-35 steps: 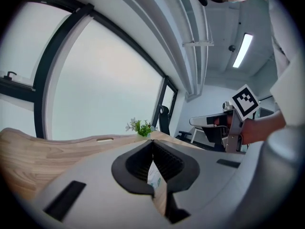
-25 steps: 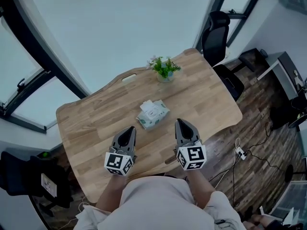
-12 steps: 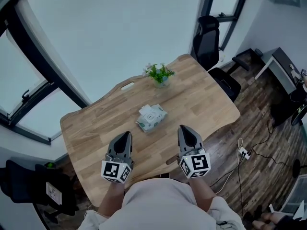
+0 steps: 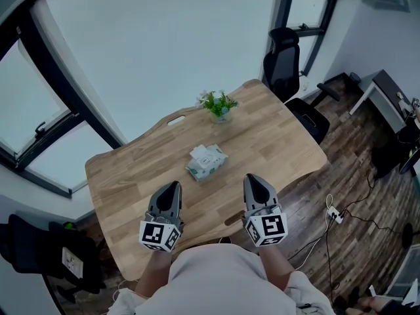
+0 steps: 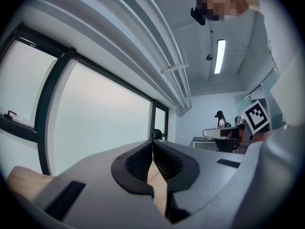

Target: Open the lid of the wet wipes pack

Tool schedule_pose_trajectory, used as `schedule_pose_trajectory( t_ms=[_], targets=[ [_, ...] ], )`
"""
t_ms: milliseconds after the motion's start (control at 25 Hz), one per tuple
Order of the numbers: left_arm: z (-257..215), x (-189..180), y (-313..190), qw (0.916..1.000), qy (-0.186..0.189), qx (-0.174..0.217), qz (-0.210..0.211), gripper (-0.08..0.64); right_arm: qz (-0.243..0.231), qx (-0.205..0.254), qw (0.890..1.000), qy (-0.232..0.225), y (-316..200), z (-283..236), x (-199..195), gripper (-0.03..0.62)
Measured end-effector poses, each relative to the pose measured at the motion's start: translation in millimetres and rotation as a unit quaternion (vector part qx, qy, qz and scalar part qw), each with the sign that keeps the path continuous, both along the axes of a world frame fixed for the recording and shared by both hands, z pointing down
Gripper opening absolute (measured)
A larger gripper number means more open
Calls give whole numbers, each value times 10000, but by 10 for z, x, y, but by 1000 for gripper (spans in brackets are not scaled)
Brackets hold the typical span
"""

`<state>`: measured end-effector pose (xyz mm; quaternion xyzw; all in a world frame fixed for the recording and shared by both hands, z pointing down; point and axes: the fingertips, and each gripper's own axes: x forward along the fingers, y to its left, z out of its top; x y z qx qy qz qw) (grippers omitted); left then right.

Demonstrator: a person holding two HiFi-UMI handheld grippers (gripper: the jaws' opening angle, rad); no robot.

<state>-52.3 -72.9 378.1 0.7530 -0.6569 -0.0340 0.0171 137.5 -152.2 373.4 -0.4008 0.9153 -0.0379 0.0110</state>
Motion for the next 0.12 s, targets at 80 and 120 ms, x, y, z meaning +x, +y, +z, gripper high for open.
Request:
schedule_pose_trajectory(
  t_ms=[80,120],
  targets=[
    [-4,36,24,10000,-13,1,-15,21,-17,13,10000,-2,22,-6,30,6],
    [-5,53,35,10000,-17,0,-24,21,-27,18,10000,-5,32,-8,45,6]
  ],
)
